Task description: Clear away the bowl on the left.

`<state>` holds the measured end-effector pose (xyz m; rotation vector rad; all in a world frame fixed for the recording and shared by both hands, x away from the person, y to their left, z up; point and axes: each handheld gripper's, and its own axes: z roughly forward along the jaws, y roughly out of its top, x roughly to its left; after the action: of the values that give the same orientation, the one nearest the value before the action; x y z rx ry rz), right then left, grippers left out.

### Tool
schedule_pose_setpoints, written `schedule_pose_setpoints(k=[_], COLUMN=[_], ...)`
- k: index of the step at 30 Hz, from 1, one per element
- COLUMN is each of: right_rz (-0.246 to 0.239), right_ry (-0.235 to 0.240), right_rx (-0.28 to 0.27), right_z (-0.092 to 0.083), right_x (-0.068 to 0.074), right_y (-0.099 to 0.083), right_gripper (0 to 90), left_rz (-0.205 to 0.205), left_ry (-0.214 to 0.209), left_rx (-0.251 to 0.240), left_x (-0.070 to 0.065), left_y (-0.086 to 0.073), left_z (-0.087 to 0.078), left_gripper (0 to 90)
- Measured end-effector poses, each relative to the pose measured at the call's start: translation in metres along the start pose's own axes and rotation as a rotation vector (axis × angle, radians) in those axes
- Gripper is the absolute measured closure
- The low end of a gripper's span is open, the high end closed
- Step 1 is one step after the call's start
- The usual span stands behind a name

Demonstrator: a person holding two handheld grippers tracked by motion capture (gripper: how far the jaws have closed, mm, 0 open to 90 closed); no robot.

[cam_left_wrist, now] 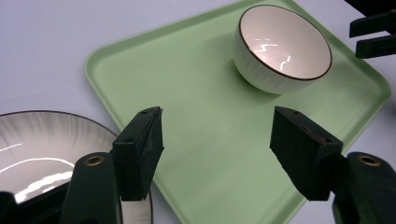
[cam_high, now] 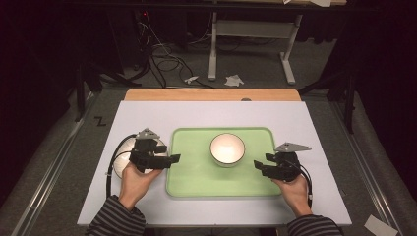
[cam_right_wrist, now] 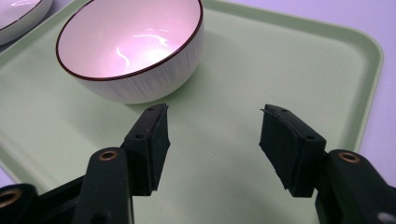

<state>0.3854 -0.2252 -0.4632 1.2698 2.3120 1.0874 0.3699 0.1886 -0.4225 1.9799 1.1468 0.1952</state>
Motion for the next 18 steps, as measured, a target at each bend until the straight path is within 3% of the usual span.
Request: schedule_pose_setpoints(k=[18], right_rz=[-0.009], right_ry=[0.008], right_rx=[0.007], right_z=[0.001], right_x=[0.002], right_y=[0.0], right_gripper=[43.6], left_rz=[0.034], left_ry=[-0.041], left_rx=[0.077], left_x=[-0.016], left_y=[-0.004], left_z=[0.017], left_gripper=[35.1])
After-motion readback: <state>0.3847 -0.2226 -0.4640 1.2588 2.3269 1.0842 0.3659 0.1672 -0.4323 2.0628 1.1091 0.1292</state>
